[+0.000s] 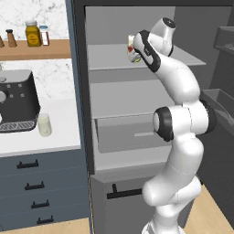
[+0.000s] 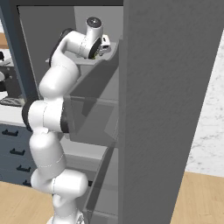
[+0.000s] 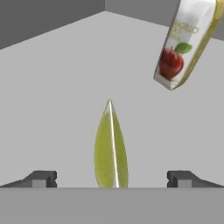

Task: Grab a lemon wedge from the fridge and one ice cube from the ice bowl, and put them in the glass of lemonade.

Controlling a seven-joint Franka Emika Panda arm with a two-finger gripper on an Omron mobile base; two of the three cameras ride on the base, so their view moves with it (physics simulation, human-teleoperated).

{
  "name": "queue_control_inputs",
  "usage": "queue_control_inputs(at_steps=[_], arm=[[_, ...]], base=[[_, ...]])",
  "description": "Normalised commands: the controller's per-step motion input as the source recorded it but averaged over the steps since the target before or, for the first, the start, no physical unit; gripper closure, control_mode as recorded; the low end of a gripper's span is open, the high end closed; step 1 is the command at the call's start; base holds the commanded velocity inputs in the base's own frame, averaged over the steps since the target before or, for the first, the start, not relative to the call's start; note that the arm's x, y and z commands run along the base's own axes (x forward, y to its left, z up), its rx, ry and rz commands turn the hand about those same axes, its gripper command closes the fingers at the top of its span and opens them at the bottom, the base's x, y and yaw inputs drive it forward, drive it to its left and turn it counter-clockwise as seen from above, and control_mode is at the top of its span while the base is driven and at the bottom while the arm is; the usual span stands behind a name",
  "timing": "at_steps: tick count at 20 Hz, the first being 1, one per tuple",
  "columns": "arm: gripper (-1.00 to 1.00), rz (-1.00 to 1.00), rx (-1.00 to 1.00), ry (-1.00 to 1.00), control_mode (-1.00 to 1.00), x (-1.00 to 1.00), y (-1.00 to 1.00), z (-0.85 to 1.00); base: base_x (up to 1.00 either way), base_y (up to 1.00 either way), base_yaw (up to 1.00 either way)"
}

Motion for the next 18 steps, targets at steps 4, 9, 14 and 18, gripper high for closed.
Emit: queue_control_inputs(at_steps=[4,9,14,18], arm=[[-1.00,0.00,-0.04,0.01,-1.00,0.16,0.05,-0.13],[-1.00,0.00,-0.05,0.01,-1.00,0.11,0.10,-0.19],[1.00,0.00,-0.01,0.01,-1.00,0.00,0.00,-0.05],[1.00,0.00,0.00,0.00,-1.00,0.00,0.00,-0.03]], base=[[0.00,0.00,0.00],[0.00,0.00,0.00],[0.00,0.00,0.00],[0.00,0.00,0.00]])
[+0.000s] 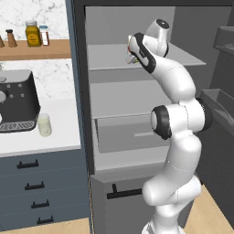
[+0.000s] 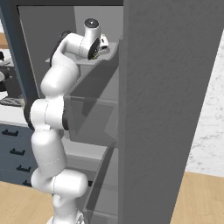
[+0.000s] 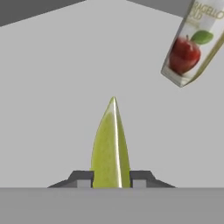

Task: Grab a lemon wedge from the fridge and one ice cube from the ice bowl, and put them in the glass of lemonade.

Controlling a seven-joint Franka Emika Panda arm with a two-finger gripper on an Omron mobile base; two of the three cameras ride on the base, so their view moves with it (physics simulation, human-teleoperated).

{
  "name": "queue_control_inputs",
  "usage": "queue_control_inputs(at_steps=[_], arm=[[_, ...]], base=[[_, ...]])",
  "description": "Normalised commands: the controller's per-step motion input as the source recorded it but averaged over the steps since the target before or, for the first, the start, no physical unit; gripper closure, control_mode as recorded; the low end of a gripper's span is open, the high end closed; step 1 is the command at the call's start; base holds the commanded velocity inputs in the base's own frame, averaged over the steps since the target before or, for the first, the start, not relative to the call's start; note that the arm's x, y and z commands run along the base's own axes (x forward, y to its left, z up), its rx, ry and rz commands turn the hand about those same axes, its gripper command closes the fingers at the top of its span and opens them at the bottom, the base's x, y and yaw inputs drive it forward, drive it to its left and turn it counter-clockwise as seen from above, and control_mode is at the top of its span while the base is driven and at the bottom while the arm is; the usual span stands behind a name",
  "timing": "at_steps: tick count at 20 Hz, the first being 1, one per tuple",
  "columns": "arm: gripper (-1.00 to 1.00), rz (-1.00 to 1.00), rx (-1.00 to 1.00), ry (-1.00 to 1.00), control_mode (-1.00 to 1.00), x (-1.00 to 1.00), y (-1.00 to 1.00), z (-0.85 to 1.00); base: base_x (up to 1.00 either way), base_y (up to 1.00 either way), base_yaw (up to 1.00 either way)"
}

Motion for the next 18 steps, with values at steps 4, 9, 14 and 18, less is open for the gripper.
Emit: queue_control_inputs(at_steps=[4,9,14,18], arm=[[1.00,0.00,0.00,0.00,-1.00,-0.08,0.00,-0.07],[1.00,0.00,0.00,0.00,-1.00,-0.71,0.00,-0.05],[1.00,-0.01,0.00,0.00,-1.00,-1.00,0.00,-0.03],[1.00,-0.05,-0.03,-0.06,-1.00,-1.00,0.00,-0.17]], base=[[0.00,0.00,0.00],[0.00,0.00,0.00],[0.00,0.00,0.00],[0.00,0.00,0.00]])
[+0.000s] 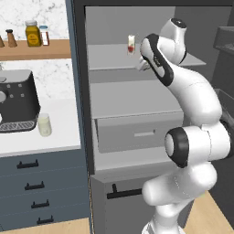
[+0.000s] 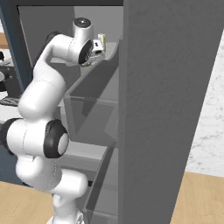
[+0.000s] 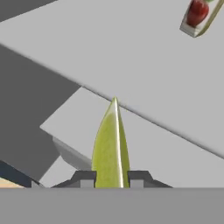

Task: Grab a lemon wedge from the fridge and one ice cube from the ice bowl, and put them in the glass of lemonade.

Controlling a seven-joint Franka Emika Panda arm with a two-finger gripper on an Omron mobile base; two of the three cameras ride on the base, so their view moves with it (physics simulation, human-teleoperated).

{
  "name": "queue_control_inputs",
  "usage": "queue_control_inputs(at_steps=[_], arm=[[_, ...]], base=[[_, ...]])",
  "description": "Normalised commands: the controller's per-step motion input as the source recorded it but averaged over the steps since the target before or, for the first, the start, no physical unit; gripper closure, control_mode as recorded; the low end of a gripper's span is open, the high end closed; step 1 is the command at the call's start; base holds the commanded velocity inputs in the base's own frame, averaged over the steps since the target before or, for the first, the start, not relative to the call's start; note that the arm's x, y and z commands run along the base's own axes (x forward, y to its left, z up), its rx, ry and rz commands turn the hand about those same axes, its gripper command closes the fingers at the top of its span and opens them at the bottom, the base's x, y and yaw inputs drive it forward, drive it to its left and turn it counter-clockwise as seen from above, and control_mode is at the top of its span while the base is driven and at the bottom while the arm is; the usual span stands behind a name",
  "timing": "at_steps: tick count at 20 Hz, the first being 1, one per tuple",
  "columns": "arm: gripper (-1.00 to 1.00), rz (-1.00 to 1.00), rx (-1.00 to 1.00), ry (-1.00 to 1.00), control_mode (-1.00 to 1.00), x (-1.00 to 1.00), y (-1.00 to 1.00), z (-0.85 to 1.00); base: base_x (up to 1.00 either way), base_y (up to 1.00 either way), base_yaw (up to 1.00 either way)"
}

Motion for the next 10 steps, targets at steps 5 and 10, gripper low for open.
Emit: queue_control_inputs(at_steps=[5,10], arm=[[1.00,-0.13,-0.01,-0.07,-1.00,-1.00,0.00,-0.22],[1.00,-0.13,0.00,-0.04,-1.00,-1.00,0.00,-0.17]], base=[[0.00,0.00,0.00],[0.00,0.00,0.00]])
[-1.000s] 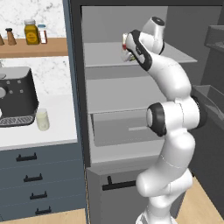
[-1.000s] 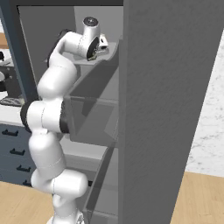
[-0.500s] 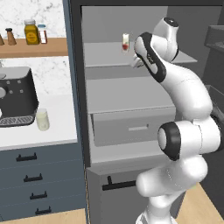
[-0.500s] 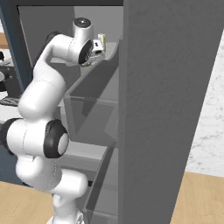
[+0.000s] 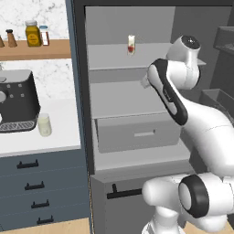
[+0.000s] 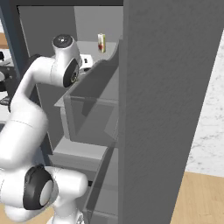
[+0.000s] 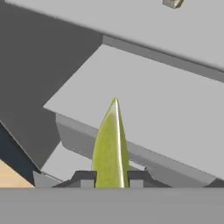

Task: Grab a lemon wedge from the fridge and one ice cube from the ice bowl, and put them in the glass of lemonade.

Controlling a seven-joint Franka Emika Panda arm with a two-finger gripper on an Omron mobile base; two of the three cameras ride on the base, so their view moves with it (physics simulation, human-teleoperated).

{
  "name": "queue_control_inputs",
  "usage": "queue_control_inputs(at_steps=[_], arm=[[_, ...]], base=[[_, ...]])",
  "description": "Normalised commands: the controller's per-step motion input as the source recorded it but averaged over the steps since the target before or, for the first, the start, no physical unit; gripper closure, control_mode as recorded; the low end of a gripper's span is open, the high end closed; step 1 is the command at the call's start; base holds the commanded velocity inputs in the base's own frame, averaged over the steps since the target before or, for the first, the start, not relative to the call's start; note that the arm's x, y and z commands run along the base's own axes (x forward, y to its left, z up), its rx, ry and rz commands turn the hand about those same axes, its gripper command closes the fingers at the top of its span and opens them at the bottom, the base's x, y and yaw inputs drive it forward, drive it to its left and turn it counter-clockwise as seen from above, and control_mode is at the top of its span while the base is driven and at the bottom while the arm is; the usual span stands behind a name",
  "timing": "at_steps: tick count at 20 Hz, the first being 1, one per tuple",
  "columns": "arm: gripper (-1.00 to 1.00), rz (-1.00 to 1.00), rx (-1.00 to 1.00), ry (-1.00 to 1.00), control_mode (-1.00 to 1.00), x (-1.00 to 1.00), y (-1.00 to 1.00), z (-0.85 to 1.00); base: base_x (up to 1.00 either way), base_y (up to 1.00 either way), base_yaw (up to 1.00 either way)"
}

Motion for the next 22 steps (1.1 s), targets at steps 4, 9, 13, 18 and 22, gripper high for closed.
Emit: queue_control_inputs(at_steps=[4,9,13,18,22], arm=[[1.00,-0.12,0.00,0.00,-1.00,-1.00,0.00,-0.19],[1.00,-0.08,-0.02,0.00,1.00,-0.73,0.01,-0.27],[1.00,0.00,0.00,0.00,1.00,0.00,0.00,0.00],[1.00,0.00,0.00,0.00,1.00,0.00,0.00,0.00],[1.00,0.00,0.00,0.00,1.00,0.00,0.00,0.00]], base=[[0.00,0.00,0.00],[-0.14,0.03,-0.02],[-0.55,0.38,-0.11],[-0.22,0.87,-0.10],[0.00,1.00,-0.07]])
